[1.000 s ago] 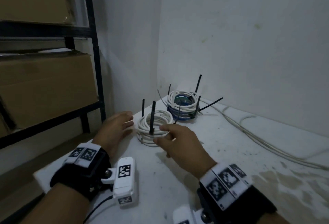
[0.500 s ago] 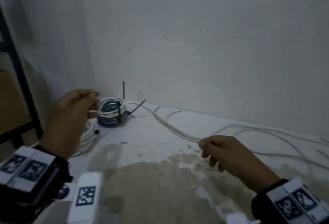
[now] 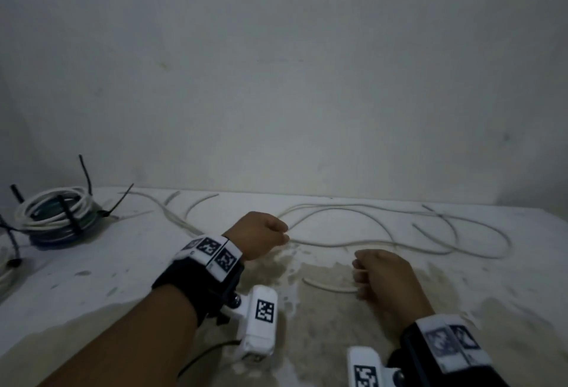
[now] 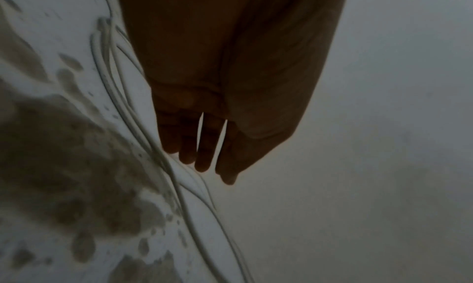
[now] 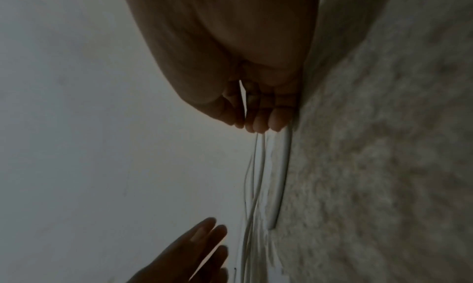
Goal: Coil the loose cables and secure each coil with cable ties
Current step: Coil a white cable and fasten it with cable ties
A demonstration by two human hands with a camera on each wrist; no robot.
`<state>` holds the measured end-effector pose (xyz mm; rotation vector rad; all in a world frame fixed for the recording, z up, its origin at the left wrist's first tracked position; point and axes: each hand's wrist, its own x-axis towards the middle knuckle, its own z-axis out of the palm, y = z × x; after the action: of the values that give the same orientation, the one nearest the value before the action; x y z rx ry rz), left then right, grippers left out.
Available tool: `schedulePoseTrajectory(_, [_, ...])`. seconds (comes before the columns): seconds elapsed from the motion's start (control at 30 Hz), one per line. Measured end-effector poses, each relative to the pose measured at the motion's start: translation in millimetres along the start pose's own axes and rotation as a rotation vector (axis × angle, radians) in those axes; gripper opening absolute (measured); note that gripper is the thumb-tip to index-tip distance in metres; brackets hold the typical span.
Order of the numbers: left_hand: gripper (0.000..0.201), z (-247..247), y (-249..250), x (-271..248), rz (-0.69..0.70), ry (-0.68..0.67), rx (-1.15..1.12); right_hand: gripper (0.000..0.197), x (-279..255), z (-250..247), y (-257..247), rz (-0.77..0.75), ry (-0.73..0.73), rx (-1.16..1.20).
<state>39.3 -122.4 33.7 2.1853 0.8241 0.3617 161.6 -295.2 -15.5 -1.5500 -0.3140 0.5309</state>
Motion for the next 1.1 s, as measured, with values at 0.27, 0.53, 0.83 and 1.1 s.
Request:
schedulePoseTrajectory(0.27, [0.051, 35.8, 8.3, 28.6, 0.026, -0.192, 0.61, 0.02, 2.8, -4.3, 8.0, -0.147, -0.086, -0.45])
schedulePoseTrajectory(0.53, [0.016, 33.6, -1.0, 24.7, 0.057, -0.166, 0.526, 0.018, -4.9, -9.5, -9.6, -0.231, -0.301, -1.061])
schedulePoseTrajectory(0.83, [0.015, -17.6, 30.2, 13.9, 0.346, 0.19, 0.233, 0.017, -0.2, -13.6, 0.1, -0.259, -0.18, -1.049])
schedulePoseTrajectory(1.1, [0.018, -59.6, 92.4, -23.4, 0.582, 0.156, 0.25, 0.053, -15.6, -8.6, -62.0, -0.687, 0.278, -0.807])
